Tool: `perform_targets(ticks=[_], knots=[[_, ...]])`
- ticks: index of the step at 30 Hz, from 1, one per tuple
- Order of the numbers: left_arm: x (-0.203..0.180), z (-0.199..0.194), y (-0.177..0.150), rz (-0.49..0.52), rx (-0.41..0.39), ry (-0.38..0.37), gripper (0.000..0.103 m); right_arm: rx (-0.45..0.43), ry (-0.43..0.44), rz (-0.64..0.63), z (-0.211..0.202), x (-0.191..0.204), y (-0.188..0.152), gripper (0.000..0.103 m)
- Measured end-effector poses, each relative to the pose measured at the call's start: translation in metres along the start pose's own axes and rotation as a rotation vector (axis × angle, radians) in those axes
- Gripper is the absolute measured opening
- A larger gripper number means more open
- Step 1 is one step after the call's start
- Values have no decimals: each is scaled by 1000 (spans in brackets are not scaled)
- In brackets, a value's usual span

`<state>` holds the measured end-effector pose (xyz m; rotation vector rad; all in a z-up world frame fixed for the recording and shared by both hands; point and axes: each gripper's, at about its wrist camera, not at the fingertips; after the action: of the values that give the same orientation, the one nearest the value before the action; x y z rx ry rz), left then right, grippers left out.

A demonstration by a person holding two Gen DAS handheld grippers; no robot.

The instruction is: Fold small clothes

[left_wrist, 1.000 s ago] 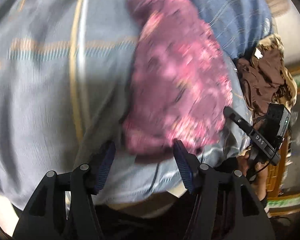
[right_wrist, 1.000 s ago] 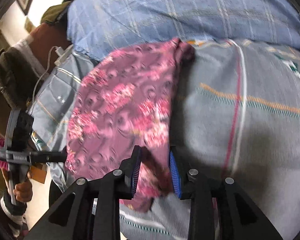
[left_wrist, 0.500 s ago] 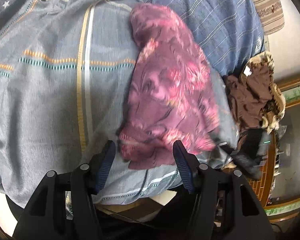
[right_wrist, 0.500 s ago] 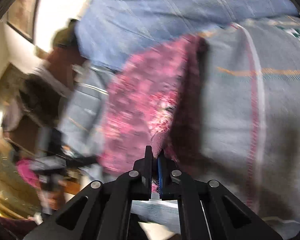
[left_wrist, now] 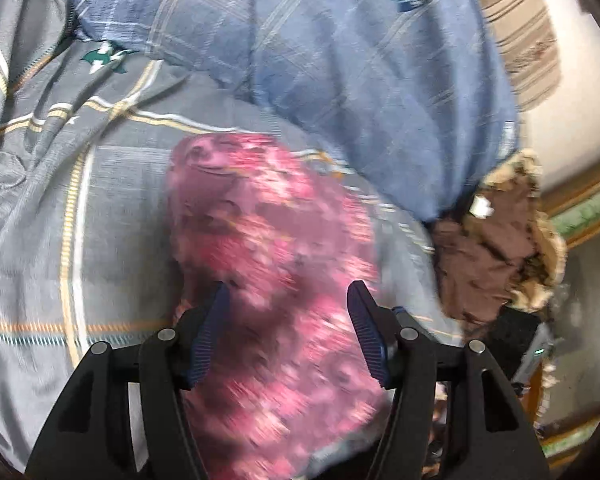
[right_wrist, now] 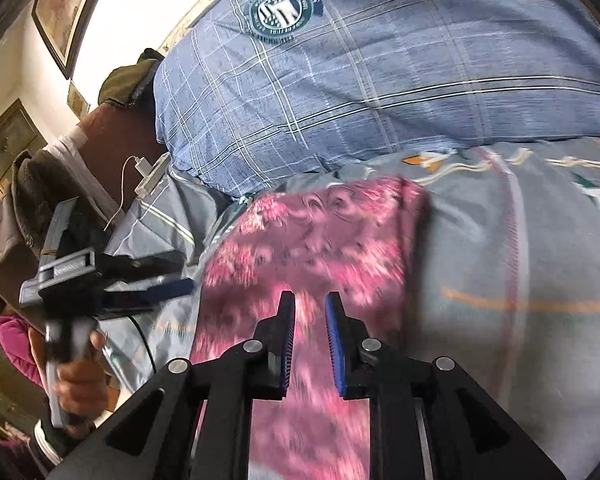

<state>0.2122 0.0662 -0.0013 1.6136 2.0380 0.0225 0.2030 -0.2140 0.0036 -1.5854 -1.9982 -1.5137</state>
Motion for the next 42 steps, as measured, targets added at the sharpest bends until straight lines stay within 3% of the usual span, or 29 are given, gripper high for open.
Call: perform_targets(ticks=[3,4,6,9,10,12,16,21,22,26,29,30,31,34,37,39,42], knots=[[13,33,-14,36,0,140,64,42,-28,45,24,-29,-6,16],[22,49,-21,34,29,158,64,74,-52,68,35,-41,-11,8],[29,46,-29,42,-34,99,64,54,-14,81,39,-58,-19,0],[28,36,-23,41,23,49,59,71,-7,99,30,-55,-14,0],[29,28,-19,24,19,12,59,68,-5,95,26,-51,-8,9],[27,8,-6,1,-29,-52,59,8,5,71,19,-41,8,10],[8,-8,22,8,-101,-99,63,-38,8,58,27,-37,39,10],[-10,33,50,46,-82,-22,62,-38,-36,102,62,-62,59,10],[-10,43,54,57,-85,5,62,-33,-53,115,67,-69,58,5],[-13,63,63,110,-113,91,43,-13,-67,159,77,-98,60,0],[-14,58,65,131,-102,118,38,-8,-79,180,73,-95,64,0],[-12,52,64,130,-97,115,37,-9,-85,162,69,-87,63,1],[-9,41,61,128,-90,102,37,-10,-76,147,65,-80,62,9],[-4,17,43,149,-109,90,39,8,-18,64,45,-49,46,10],[-2,0,9,199,-128,112,48,47,19,-11,29,-21,18,11],[0,-1,-9,213,-127,118,50,68,44,-31,23,-11,-2,12],[12,25,-27,192,-50,164,50,121,10,-68,26,-8,-32,18]])
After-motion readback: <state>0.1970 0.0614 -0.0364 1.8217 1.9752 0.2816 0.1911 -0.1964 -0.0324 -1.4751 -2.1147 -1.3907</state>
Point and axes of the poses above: each gripper's, at about its wrist camera, not at the fingertips, and z roughly the way its jaws point, x to its left, y to its top, and after that the axes turned 15 degrees about y, right-handed
